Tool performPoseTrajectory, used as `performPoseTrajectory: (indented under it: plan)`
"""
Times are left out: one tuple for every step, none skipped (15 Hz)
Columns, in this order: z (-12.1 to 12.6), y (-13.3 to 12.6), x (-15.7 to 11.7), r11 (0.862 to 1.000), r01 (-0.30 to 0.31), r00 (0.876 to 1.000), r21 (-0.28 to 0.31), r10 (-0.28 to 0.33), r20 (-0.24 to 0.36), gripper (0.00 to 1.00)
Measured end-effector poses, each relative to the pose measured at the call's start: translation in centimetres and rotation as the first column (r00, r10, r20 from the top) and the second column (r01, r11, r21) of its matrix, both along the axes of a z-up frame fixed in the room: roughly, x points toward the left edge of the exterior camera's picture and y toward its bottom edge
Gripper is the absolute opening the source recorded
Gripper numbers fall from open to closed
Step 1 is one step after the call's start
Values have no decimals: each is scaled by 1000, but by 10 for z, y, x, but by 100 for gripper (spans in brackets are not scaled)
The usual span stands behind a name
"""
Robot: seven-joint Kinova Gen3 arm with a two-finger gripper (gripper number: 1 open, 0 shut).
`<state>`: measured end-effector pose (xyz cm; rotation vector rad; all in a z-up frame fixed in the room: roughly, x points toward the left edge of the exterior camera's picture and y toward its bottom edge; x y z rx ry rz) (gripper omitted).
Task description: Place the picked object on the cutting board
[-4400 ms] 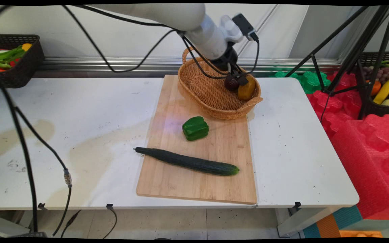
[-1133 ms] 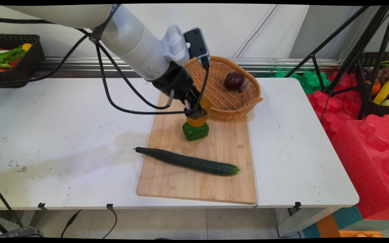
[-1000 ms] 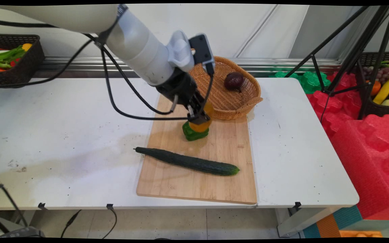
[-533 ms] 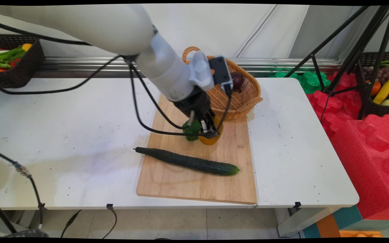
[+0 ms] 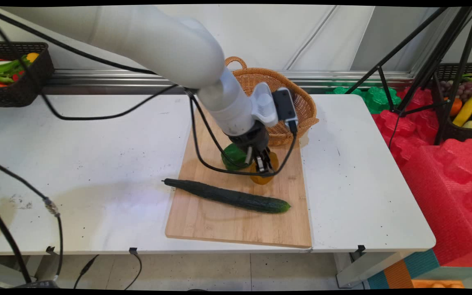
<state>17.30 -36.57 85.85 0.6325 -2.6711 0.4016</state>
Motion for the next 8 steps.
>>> performPoseTrajectory:
  plan:
    - [-6, -4, -4, 1000, 2, 1000, 6, -2, 4, 0]
    - [-12, -7, -9, 1000, 3, 1000, 12, -4, 9, 0]
    - [-16, -10, -11, 1000, 4, 1000, 17, -4, 12, 0]
    - [-18, -11, -13, 1000, 4, 1000, 19, -4, 13, 0]
    - [-22, -13, -16, 1000, 5, 1000, 23, -6, 16, 0]
    - [-25, -15, -19, 1000, 6, 1000, 24, -6, 17, 100]
    - [-27, -17, -20, 1000, 5, 1000, 26, -6, 18, 100]
    - [-29, -18, -23, 1000, 6, 1000, 25, -6, 16, 100]
